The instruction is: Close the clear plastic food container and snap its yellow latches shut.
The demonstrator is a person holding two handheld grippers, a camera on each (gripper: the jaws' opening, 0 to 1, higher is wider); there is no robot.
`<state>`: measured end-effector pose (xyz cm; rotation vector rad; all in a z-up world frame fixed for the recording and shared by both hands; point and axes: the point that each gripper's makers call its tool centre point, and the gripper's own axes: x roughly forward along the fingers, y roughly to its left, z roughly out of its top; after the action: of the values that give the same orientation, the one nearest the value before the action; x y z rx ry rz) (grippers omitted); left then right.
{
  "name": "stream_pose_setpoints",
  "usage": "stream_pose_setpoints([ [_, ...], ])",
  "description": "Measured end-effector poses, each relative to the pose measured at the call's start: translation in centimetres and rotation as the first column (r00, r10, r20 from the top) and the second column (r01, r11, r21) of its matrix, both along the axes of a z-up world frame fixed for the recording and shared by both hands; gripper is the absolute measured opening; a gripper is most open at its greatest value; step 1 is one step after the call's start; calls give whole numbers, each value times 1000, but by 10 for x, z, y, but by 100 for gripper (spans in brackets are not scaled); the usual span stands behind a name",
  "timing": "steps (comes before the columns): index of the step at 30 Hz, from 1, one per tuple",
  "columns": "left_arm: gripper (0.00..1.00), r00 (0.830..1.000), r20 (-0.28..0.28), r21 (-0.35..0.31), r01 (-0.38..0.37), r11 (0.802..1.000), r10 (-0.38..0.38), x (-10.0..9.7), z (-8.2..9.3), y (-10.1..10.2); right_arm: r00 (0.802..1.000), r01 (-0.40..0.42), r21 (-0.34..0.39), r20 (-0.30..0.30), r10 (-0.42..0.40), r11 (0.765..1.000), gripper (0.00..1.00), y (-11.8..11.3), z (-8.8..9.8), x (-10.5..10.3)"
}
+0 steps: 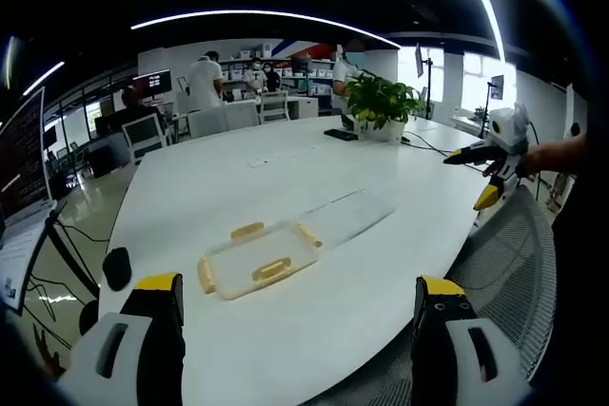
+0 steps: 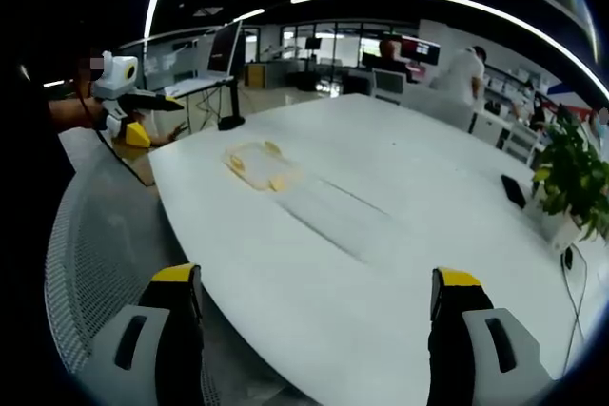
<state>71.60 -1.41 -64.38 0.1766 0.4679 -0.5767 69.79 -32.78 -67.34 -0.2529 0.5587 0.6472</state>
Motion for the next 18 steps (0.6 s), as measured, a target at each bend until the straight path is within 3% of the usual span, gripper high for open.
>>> stream_pose_setpoints([
  [18,99,1000,6,1,0,1000,0,1,1,2,1000,-15,-7,-5,15,1000,96,-1,1,-2],
])
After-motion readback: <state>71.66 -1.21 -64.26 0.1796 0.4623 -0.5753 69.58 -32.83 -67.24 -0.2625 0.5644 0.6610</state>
